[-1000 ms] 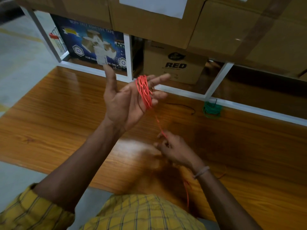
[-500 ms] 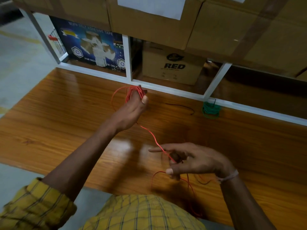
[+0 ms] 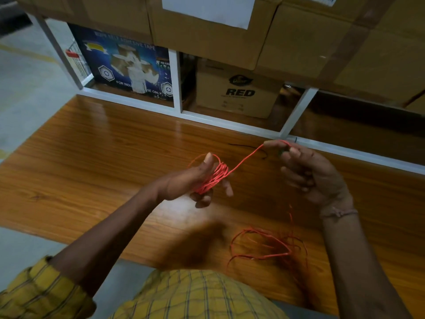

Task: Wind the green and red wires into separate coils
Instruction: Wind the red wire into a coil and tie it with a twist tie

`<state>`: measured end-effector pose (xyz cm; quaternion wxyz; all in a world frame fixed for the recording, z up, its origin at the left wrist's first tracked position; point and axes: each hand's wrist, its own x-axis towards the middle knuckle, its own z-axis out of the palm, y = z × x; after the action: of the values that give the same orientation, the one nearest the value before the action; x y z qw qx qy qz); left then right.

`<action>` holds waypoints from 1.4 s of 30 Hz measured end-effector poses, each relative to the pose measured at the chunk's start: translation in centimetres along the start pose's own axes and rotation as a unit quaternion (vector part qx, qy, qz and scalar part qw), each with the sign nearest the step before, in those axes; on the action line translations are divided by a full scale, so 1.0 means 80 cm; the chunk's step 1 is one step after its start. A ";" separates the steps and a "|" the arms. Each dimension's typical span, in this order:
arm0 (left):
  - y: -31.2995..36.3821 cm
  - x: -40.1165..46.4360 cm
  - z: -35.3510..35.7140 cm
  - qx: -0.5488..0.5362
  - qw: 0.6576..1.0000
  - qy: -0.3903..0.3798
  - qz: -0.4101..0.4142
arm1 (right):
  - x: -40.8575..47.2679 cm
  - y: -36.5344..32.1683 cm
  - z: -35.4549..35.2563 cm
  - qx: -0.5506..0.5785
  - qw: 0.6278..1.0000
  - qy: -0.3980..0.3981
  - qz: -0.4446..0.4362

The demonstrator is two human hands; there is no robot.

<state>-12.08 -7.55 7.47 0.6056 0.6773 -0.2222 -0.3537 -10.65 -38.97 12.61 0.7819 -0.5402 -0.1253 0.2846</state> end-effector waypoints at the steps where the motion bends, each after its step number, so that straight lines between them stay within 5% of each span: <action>1: 0.004 0.001 0.003 -0.043 0.998 -0.022 0.030 | 0.007 0.005 -0.004 0.038 0.999 0.003 -0.006; 7: 0.045 -0.001 0.020 -0.212 0.951 -0.138 0.179 | 0.048 0.060 -0.015 0.164 0.982 0.086 0.045; 14: 0.071 0.007 0.017 -0.371 0.892 -0.071 0.250 | 0.054 0.109 0.036 -0.017 0.979 0.091 0.181; 18: 0.060 0.023 0.007 -0.318 0.913 0.049 0.253 | 0.044 0.106 0.068 -0.170 0.956 0.026 0.237; 22: 0.047 0.028 -0.005 -0.032 0.958 0.240 0.155 | 0.027 0.089 0.079 -0.203 0.945 -0.104 0.235; 29: 0.023 0.019 -0.019 0.340 0.907 0.242 0.045 | -0.008 0.018 0.066 -0.222 0.925 -0.224 0.214; 34: 0.006 0.006 -0.032 0.328 0.915 0.231 -0.031 | -0.026 -0.012 0.035 -0.166 0.936 -0.252 0.182; 38: 0.001 -0.002 -0.031 0.265 0.940 0.179 -0.115 | -0.036 -0.017 0.009 -0.008 0.963 -0.248 0.109; 42: 0.010 -0.015 -0.024 0.074 0.992 0.065 -0.084 | -0.021 -0.018 -0.009 0.067 0.994 -0.084 -0.008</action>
<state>-11.31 -5.55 8.52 0.5352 0.7579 -0.1507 -0.3412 -11.15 -40.90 13.85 0.8053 -0.4598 -0.1756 0.3306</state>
